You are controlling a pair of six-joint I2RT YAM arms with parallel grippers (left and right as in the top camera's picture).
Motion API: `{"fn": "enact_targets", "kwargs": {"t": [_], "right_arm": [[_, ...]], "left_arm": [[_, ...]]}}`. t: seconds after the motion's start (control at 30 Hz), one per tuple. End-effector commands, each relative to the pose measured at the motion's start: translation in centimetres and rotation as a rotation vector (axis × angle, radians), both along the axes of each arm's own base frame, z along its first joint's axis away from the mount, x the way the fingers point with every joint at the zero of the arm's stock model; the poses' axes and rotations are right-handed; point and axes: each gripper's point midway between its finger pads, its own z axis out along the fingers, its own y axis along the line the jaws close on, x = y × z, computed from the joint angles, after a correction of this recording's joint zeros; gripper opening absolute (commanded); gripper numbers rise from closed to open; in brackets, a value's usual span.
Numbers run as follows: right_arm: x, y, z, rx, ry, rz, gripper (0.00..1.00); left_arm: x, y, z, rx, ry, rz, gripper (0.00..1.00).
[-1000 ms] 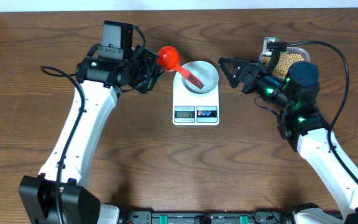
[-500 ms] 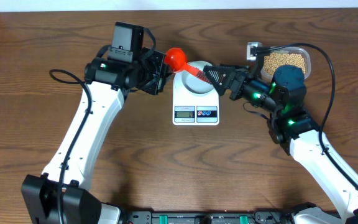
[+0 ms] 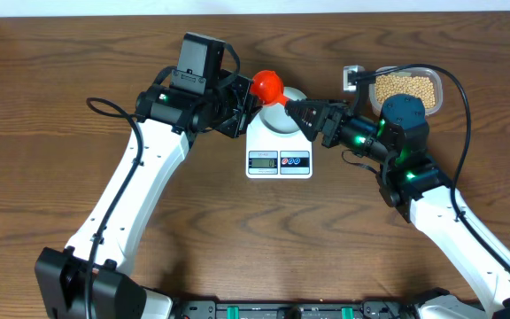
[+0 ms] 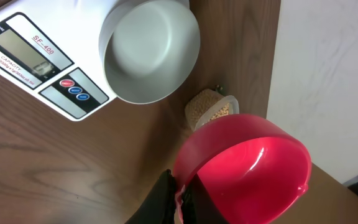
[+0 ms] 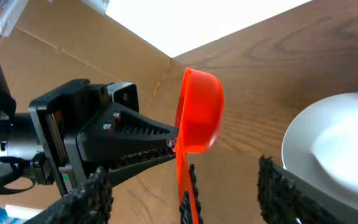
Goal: Scoop item into bowl and weigh 50g on scale
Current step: 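Close the right gripper on the scoop handle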
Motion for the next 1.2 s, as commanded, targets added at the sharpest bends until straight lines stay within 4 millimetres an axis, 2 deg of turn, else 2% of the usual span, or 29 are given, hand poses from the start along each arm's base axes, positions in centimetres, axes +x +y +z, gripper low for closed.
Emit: {"fn": "enact_targets", "kwargs": {"t": [0.0, 0.23, 0.5, 0.83, 1.17], "right_arm": [[0.0, 0.4, 0.4, 0.003, -0.004, 0.008, 0.70], [0.0, 0.4, 0.4, 0.004, -0.004, 0.011, 0.56], [-0.1, 0.5, 0.4, 0.005, -0.003, 0.018, 0.49], [-0.3, 0.5, 0.4, 0.007, -0.002, 0.026, 0.23], [-0.3, 0.5, 0.4, 0.007, -0.002, 0.026, 0.01]], "left_arm": [[0.1, -0.1, 0.8, 0.002, -0.023, 0.003, 0.07], [-0.5, -1.3, 0.8, 0.001, -0.025, -0.029, 0.07], [-0.6, -1.5, 0.8, 0.001, -0.024, -0.034, 0.07], [-0.7, -1.6, 0.8, 0.001, -0.024, -0.036, 0.07], [-0.7, -1.6, 0.8, 0.001, -0.024, -0.036, 0.07]]}}
